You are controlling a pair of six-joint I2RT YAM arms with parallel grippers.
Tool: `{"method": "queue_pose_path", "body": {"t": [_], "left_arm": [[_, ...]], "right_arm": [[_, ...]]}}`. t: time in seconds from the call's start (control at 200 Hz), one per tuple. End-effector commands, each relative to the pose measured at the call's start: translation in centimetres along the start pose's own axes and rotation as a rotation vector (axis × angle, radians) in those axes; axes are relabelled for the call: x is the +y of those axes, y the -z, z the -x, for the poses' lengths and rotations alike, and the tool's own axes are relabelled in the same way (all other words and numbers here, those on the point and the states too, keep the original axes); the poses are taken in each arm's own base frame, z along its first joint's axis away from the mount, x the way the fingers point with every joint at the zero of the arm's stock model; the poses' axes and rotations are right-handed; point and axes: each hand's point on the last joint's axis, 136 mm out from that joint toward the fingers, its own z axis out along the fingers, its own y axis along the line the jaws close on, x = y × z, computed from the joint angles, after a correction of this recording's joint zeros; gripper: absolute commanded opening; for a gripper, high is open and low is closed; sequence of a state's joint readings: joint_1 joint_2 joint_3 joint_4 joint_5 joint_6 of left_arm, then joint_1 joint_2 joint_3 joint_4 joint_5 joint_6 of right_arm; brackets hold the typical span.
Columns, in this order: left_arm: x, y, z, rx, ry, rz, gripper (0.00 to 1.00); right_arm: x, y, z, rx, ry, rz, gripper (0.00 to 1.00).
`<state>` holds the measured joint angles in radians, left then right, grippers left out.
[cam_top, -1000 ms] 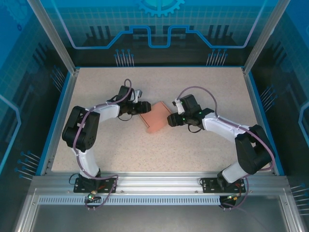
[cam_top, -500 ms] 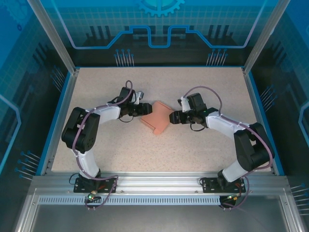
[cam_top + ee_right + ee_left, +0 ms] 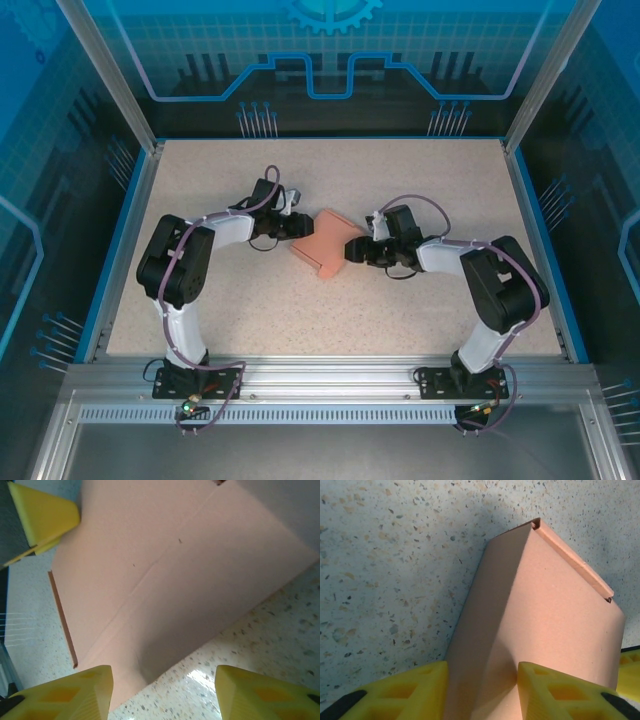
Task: Fold the paper box
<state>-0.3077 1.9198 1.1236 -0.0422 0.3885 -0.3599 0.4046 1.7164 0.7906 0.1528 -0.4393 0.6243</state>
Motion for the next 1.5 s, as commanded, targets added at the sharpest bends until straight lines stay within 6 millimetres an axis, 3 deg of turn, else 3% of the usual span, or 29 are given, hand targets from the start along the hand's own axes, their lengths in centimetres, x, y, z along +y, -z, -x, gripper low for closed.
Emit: {"method": "queue_pose_path", "body": {"t": [0.0,0.43,0.75,1.336,1.496], "left_arm": [[0.7,-0.4,-0.6,0.027,-0.004,0.017,0.41],[1.5,-0.6,-1.9,0.040,0.024,0.024,0.33],[0.9,-0.1,-2.2,0.043,0.038,-0.002,0.33],[-1.1,-0.5,-3.3,0.081,0.063,-0.106,0.35],[-1.1,-0.8,-3.5,0.088,0.063,-0.107,0.34]], "right_arm": [[0.3,-0.6,0.6,-0.019,-0.033,0.058,0.55],[0.8,-1.7,1.8,-0.068,-0.094,0.151,0.26],[3.1,-0.1,3.3,-0.133,-0.036,0.226,0.13],[5.7,2.7,4.8,-0.201,0.010,0.268,0.11],[5.2,2.9,4.6,-0.199,0.011,0.230,0.11]]}}
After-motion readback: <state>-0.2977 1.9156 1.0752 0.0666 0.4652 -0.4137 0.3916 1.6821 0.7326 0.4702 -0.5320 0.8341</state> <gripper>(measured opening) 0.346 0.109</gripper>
